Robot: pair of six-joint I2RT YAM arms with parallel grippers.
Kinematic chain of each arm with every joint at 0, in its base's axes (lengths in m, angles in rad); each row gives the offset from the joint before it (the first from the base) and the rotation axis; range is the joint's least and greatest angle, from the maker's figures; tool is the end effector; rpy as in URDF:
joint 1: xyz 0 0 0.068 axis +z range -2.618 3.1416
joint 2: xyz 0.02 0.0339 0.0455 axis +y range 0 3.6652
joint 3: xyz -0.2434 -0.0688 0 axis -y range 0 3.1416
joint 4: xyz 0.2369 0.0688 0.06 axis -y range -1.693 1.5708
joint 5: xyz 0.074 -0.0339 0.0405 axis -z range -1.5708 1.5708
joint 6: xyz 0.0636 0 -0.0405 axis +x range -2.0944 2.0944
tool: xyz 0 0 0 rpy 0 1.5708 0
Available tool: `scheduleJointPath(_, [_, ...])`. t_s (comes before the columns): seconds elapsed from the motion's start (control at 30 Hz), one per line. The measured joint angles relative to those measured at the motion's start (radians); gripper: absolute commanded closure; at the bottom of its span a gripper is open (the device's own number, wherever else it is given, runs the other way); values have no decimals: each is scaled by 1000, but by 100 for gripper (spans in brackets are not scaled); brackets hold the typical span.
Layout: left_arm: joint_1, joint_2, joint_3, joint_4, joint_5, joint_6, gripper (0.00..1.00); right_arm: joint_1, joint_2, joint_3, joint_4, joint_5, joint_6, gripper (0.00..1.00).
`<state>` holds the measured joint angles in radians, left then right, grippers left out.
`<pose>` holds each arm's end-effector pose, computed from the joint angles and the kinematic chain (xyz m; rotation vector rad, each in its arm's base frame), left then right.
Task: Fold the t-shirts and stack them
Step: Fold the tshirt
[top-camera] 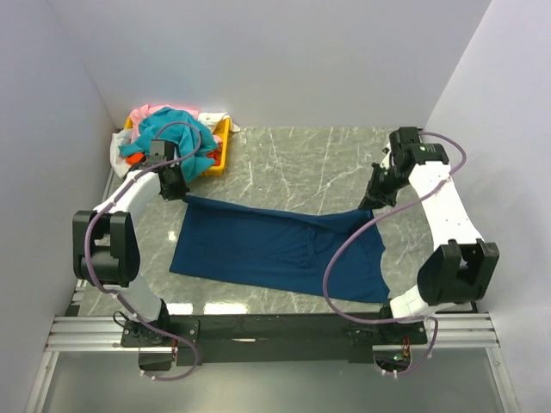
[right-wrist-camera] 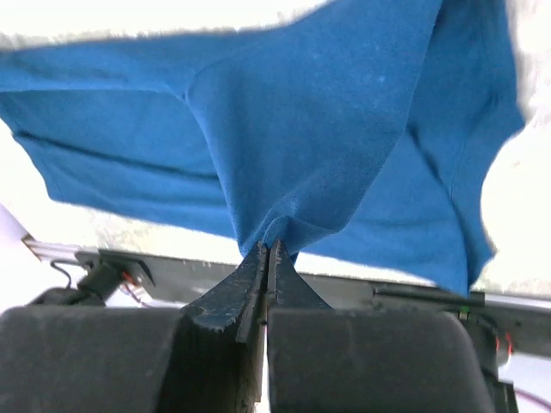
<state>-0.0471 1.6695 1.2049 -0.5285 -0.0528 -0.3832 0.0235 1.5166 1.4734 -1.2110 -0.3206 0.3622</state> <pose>0.3575 -0.0135 0.1880 -0.4488 2.5251 -0.0965 0.2874 0.0268 0.2786 0.4070 2.8162 0.5384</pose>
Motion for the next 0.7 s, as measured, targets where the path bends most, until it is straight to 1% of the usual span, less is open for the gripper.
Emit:
scheduleJointPath(0.3, [0,-12,-27,-45,-22,5,100,0,-153,-107,-70,-10,14,100])
scheduleJointPath(0.57, [0,-14,-40,-93,-45,4,100,3,-239,-201,-110,-14,27,100])
scheduleJointPath(0.7, [0,-34,-42,-114,-51,1,100,9,-284,-278,-117,-20,38,100])
